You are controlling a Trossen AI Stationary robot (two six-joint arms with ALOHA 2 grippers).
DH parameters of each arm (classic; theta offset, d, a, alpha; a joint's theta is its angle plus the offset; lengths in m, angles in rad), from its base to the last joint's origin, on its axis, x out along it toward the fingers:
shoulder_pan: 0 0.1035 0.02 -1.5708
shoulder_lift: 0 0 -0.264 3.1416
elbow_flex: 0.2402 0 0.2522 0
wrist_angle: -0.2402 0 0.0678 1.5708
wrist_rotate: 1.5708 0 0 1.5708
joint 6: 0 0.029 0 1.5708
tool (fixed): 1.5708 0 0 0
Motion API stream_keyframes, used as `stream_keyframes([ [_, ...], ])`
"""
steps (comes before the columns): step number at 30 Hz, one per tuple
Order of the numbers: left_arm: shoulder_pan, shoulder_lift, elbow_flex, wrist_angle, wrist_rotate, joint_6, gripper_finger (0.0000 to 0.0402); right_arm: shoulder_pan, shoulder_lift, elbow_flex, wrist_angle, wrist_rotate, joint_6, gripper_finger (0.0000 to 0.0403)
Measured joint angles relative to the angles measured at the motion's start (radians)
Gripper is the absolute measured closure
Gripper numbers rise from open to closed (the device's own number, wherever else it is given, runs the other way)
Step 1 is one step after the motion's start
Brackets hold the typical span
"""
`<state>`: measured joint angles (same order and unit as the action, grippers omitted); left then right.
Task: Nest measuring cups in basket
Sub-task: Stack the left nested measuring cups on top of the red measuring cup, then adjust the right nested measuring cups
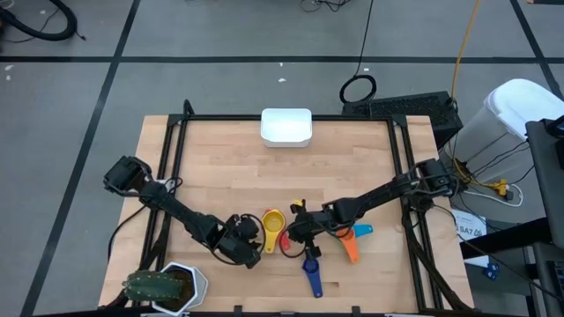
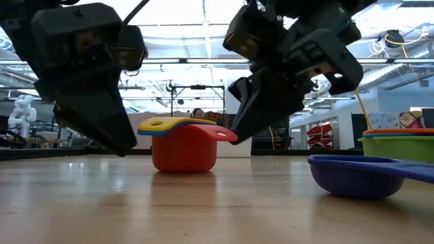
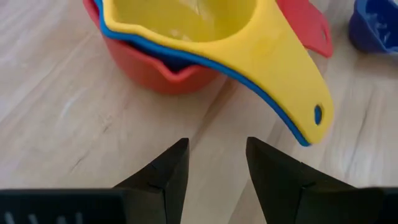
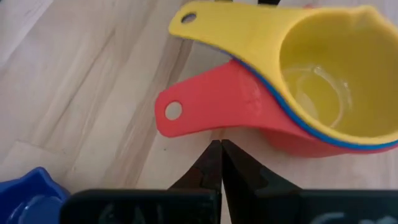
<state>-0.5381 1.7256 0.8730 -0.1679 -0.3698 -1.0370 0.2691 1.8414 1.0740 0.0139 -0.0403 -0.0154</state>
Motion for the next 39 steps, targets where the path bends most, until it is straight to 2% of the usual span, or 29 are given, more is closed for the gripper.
stream_keyframes([
  [19, 0.062, 0.000, 0.000, 0.128, -0.023, 0.078, 0.0238, 0.000, 0.045, -0.001, 0.134, -0.018, 0.046, 0.0403],
  [28, 0.044, 0.000, 0.000, 0.116, 0.002, 0.081, 0.0238, 0.001, 0.045, -0.001, 0.051, -0.015, 0.049, 0.0403],
  [32, 0.028, 0.000, 0.000, 0.112, 0.002, 0.074, 0.0238, 0.000, 0.032, -0.001, -0.024, 0.027, 0.027, 0.0403],
  [36, 0.016, 0.000, 0.001, 0.112, 0.002, 0.080, 0.0238, -0.001, -0.028, -0.001, -0.138, 0.091, 0.000, 0.0403],
  [39, 0.007, 0.000, 0.021, 0.111, -0.014, 0.111, 0.0238, -0.004, -0.103, -0.001, -0.245, 0.096, -0.007, 0.0403],
])
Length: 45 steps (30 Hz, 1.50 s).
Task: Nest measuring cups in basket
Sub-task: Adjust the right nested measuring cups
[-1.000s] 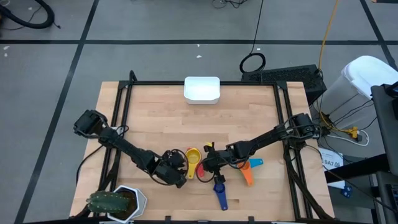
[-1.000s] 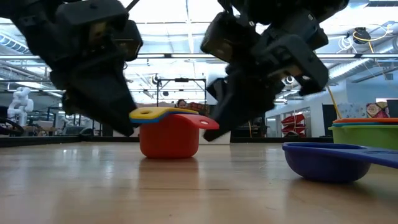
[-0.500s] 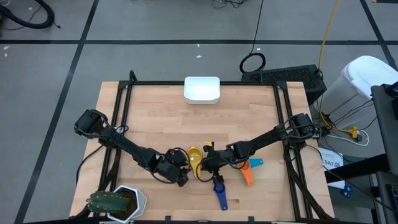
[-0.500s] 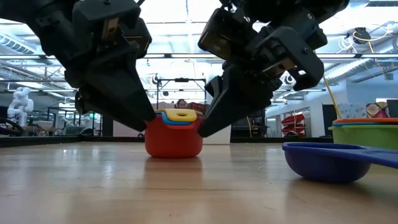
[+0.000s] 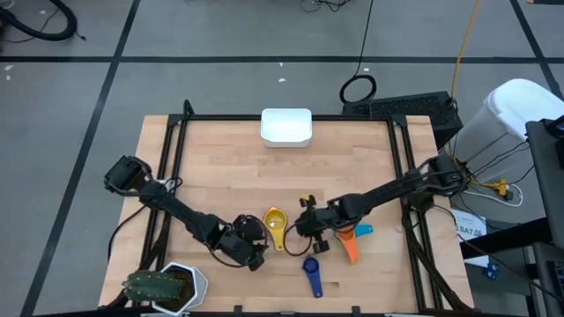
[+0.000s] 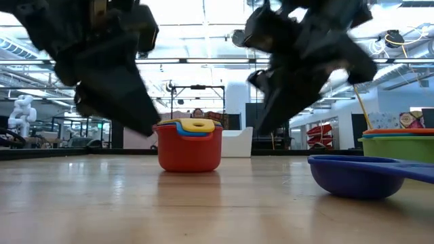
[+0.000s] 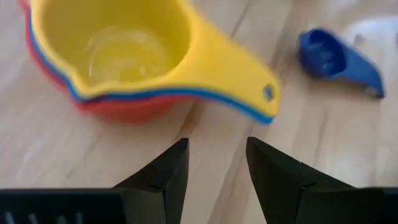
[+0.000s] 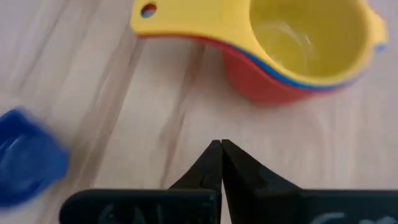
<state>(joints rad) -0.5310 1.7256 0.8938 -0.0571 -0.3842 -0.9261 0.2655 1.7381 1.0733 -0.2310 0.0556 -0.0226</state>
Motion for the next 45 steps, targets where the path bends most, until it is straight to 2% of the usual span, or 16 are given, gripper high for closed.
stream_keyframes([
  [7, -0.015, 0.000, 0.108, 0.000, -0.105, 0.191, 0.0238, -0.004, -0.186, 0.000, -0.323, 0.021, 0.031, 0.0403],
  [14, -0.015, 0.000, 0.221, -0.028, -0.174, 0.346, 0.0238, 0.015, -0.280, 0.000, -0.581, 0.049, 0.114, 0.0403],
  [19, -0.002, 0.000, 0.256, -0.028, -0.182, 0.396, 0.0238, 0.046, -0.282, -0.002, -0.630, 0.048, 0.152, 0.0403],
  [34, 0.023, 0.000, 0.257, 0.025, -0.199, 0.467, 0.0238, 0.104, -0.281, -0.098, -0.706, 0.047, 0.328, 0.0403],
  [45, 0.039, 0.000, 0.257, 0.070, -0.171, 0.555, 0.0238, 0.103, -0.281, -0.254, -0.706, 0.021, 0.479, 0.0403],
])
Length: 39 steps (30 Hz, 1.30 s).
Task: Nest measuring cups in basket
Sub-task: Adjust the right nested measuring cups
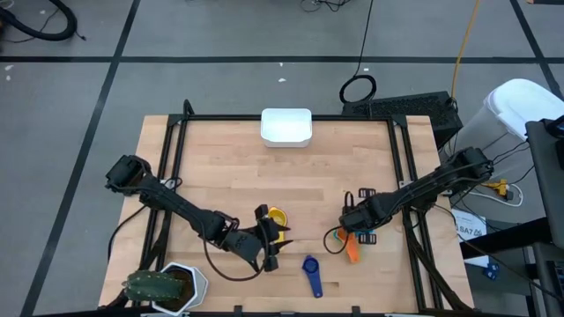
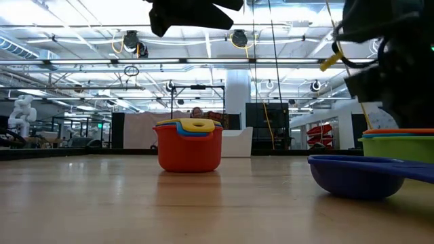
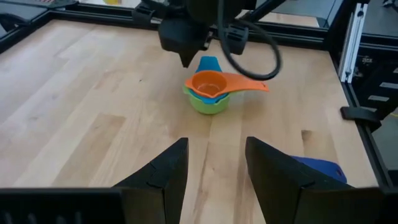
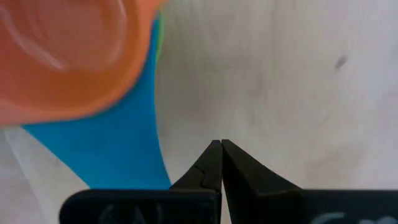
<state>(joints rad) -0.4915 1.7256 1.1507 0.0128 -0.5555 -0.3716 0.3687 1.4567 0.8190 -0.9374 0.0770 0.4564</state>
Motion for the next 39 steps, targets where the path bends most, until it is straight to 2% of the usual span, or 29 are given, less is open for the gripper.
stream_keyframes([
  [9, 0.001, 0.000, 0.000, -0.001, 0.001, 0.028, 0.0238, 0.050, 0.000, -0.047, 0.151, -0.132, 0.133, 0.0403],
  [16, 0.014, 0.000, 0.000, -0.002, 0.001, 0.028, 0.0238, 0.099, 0.000, -0.047, 0.344, -0.208, 0.153, 0.0403],
  [25, 0.017, 0.002, 0.000, -0.002, 0.007, 0.002, 0.0238, 0.098, -0.018, -0.046, 0.200, -0.129, 0.153, 0.0403],
  [32, 0.037, 0.038, 0.001, -0.011, 0.016, -0.004, 0.0238, 0.105, -0.189, -0.025, 0.126, 0.015, 0.164, 0.0403],
  [35, 0.068, 0.076, 0.001, 0.004, 0.072, -0.004, 0.0238, 0.128, -0.273, 0.010, 0.129, 0.082, 0.146, 0.0403],
  [39, 0.122, 0.124, 0.000, 0.014, 0.155, 0.005, 0.0238, 0.183, -0.312, 0.057, 0.124, 0.083, 0.078, 0.0403],
])
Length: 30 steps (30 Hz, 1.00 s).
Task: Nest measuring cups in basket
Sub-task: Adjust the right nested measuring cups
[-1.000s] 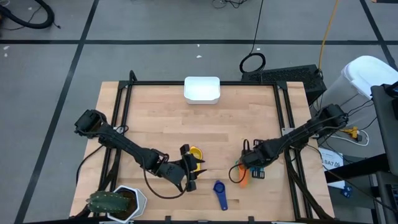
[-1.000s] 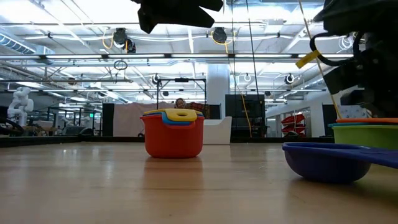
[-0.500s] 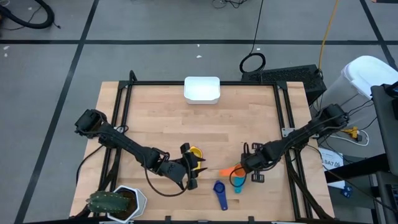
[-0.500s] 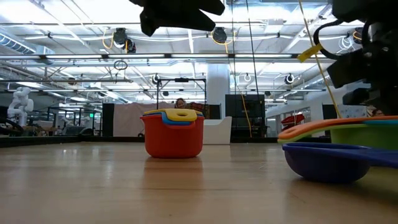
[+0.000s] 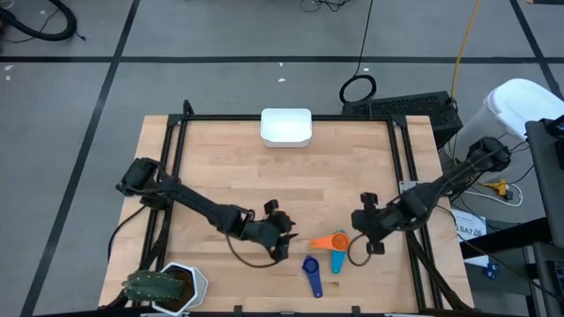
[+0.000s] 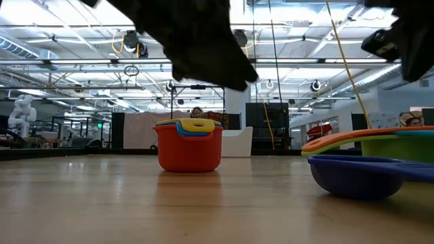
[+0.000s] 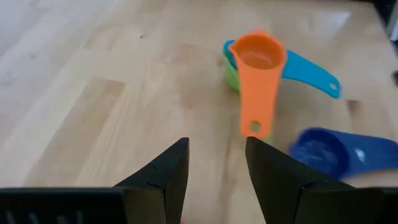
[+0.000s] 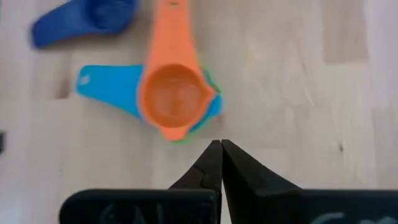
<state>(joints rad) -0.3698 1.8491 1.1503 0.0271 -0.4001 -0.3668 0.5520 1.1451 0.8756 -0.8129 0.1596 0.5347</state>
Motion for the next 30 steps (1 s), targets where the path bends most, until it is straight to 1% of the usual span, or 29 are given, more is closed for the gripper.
stream_keyframes([
  [3, 0.038, 0.002, 0.000, 0.004, 0.023, 0.021, 0.0238, 0.051, 0.015, 0.008, -0.008, -0.025, -0.021, 0.0403],
  [10, 0.119, -0.001, 0.001, 0.032, 0.182, 0.060, 0.0238, 0.135, 0.119, 0.008, 0.002, -0.134, 0.029, 0.0403],
  [14, 0.135, -0.001, 0.000, 0.024, 0.218, 0.067, 0.0238, 0.159, 0.188, 0.008, 0.065, -0.163, 0.029, 0.0403],
  [19, 0.135, -0.001, 0.000, 0.031, 0.257, 0.071, 0.0238, 0.160, 0.256, 0.008, 0.174, -0.162, 0.028, 0.0403],
  [23, 0.135, -0.001, 0.003, 0.044, 0.327, 0.071, 0.0238, 0.160, 0.281, 0.008, 0.217, -0.162, 0.027, 0.0403],
  [26, 0.135, 0.000, 0.054, -0.008, 0.379, 0.087, 0.0238, 0.160, 0.285, 0.008, 0.222, -0.162, 0.040, 0.0403],
  [30, 0.139, -0.001, 0.156, -0.171, 0.377, 0.156, 0.0238, 0.163, 0.286, 0.008, 0.229, -0.161, 0.058, 0.0403],
])
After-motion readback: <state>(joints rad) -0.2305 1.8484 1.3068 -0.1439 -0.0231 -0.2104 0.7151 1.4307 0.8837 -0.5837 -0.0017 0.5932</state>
